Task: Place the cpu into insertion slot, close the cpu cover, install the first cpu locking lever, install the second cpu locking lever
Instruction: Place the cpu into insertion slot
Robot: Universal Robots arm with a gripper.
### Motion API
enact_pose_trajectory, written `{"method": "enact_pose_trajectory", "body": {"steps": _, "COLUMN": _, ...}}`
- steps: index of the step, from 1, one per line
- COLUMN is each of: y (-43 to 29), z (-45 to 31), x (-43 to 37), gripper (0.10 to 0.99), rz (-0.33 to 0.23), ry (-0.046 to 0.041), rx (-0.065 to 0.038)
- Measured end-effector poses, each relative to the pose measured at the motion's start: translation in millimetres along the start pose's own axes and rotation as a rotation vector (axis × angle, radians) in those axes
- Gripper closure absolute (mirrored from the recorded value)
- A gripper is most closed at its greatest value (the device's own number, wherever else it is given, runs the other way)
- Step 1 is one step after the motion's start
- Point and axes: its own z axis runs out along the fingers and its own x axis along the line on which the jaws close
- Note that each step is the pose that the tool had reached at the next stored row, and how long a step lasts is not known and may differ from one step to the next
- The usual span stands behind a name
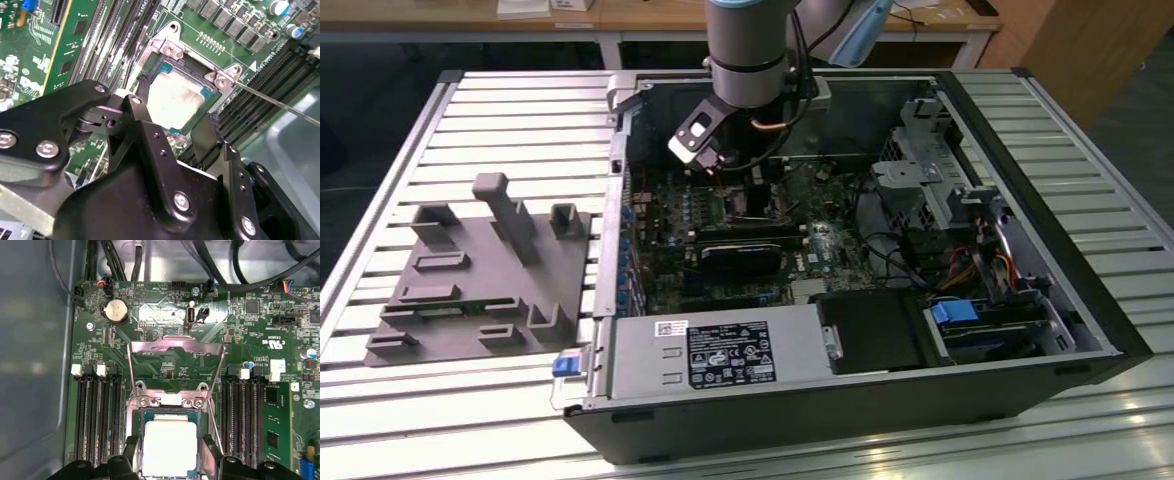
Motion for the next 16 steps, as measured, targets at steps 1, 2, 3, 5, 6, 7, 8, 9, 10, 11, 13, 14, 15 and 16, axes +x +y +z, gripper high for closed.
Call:
{"method": "enact_pose_trajectory", "body": {"steps": 1, "y": 0.2, "z": -1.6, "x": 0.0, "gripper": 0.478, "rz": 0.0, "ry": 0.0001, "rx": 0.0}}
{"method": "enact_pose_trajectory", "body": {"steps": 2, "y": 0.2, "z": -2.1, "x": 0.0, "gripper": 0.478, "rz": 0.0, "ry": 0.0, "rx": 0.0}}
{"method": "enact_pose_trajectory", "body": {"steps": 3, "y": 0.2, "z": -2.1, "x": 0.1, "gripper": 0.478, "rz": 0.0, "ry": 0.0003, "rx": 0.0}}
{"method": "enact_pose_trajectory", "body": {"steps": 5, "y": 0.3, "z": -2.3, "x": 0.1, "gripper": 0.478, "rz": 0.0, "ry": 0.0002, "rx": 0.0}}
{"method": "enact_pose_trajectory", "body": {"steps": 6, "y": 0.2, "z": -2.4, "x": 0.0, "gripper": 0.478, "rz": 0.0, "ry": 0.0, "rx": 0.0}}
{"method": "enact_pose_trajectory", "body": {"steps": 7, "y": 0.2, "z": -2.5, "x": 0.1, "gripper": 0.478, "rz": 0.0, "ry": 0.0001, "rx": 0.0}}
{"method": "enact_pose_trajectory", "body": {"steps": 8, "y": 0.3, "z": -2.5, "x": 0.1, "gripper": 0.478, "rz": 0.0, "ry": 0.0001, "rx": 0.0}}
{"method": "enact_pose_trajectory", "body": {"steps": 9, "y": 0.3, "z": -2.6, "x": 0.1, "gripper": 0.494, "rz": 0.0, "ry": 0.0, "rx": 0.0}}
{"method": "enact_pose_trajectory", "body": {"steps": 10, "y": 0.3, "z": -2.7, "x": 0.0, "gripper": 0.494, "rz": 0.0, "ry": 0.0, "rx": 0.0}}
{"method": "enact_pose_trajectory", "body": {"steps": 11, "y": 0.2, "z": -2.8, "x": 0.0, "gripper": 0.557, "rz": 0.0, "ry": 0.0001, "rx": 0.0}}
{"method": "enact_pose_trajectory", "body": {"steps": 13, "y": 0.3, "z": -2.9, "x": 0.1, "gripper": 0.62, "rz": 0.0, "ry": 0.0, "rx": 0.0}}
{"method": "enact_pose_trajectory", "body": {"steps": 14, "y": 0.3, "z": -3.0, "x": 0.0, "gripper": 0.678, "rz": 0.0, "ry": 0.0, "rx": 0.0}}
{"method": "enact_pose_trajectory", "body": {"steps": 15, "y": 0.3, "z": -3.1, "x": 0.1, "gripper": 0.737, "rz": 0.0, "ry": 0.0, "rx": 0.0}}
{"method": "enact_pose_trajectory", "body": {"steps": 16, "y": 0.3, "z": -3.1, "x": 0.1, "gripper": 0.737, "rz": 0.0, "ry": 0.0, "rx": 0.0}}
